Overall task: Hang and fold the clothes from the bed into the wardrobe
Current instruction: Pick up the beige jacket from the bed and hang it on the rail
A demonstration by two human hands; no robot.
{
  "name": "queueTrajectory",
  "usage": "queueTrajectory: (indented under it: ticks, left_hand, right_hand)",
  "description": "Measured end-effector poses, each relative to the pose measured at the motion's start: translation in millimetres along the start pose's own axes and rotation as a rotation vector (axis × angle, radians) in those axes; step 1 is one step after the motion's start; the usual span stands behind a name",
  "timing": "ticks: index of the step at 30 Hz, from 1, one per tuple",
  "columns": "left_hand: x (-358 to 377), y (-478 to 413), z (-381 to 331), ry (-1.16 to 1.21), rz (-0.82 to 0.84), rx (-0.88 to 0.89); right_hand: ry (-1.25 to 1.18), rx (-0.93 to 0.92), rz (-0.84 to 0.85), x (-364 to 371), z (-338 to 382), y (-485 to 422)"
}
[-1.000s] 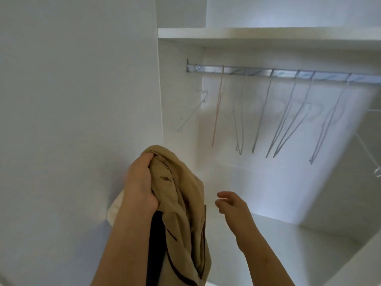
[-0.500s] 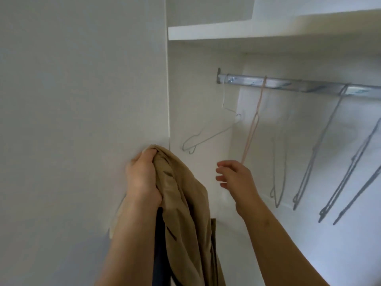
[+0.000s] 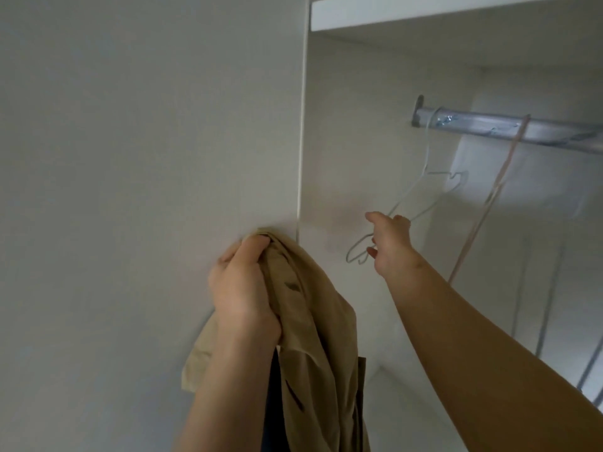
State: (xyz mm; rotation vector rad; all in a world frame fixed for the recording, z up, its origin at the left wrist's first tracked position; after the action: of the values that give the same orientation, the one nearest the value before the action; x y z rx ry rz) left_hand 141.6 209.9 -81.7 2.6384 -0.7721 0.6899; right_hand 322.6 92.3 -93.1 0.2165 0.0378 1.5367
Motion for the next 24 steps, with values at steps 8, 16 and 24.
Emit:
queueTrajectory:
  ticks: [8,16,24]
  left_hand:
    - [-1.1,-6.0,4.2,0.044,0.004,0.011]
    - [0.8,-7.1,4.8,0.074,0.031,0.045]
    - [-3.0,-4.1,1.6,0.016,0.091,-0.020]
  right_hand:
    - [-0.173,0.042,0.108,14.5,0.6,-19.1]
    - [-0.244,-0.082,0.057,11.0,18.6,-15.3]
    - [-0.150,-0.257,-0.032,-14.0,19.2,26.5]
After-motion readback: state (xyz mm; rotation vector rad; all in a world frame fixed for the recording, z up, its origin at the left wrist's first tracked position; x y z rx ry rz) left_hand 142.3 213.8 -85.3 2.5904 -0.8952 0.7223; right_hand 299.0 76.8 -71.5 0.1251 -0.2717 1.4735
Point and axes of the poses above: each hand's wrist, its own y-axis away from the middle knuckle, its own x-axis out of the palm, z = x × y, the point moved 3 cm from there along -y, towards the middle knuckle, and after that the axes turned 3 degrees about -x, right-handed, at the moved point
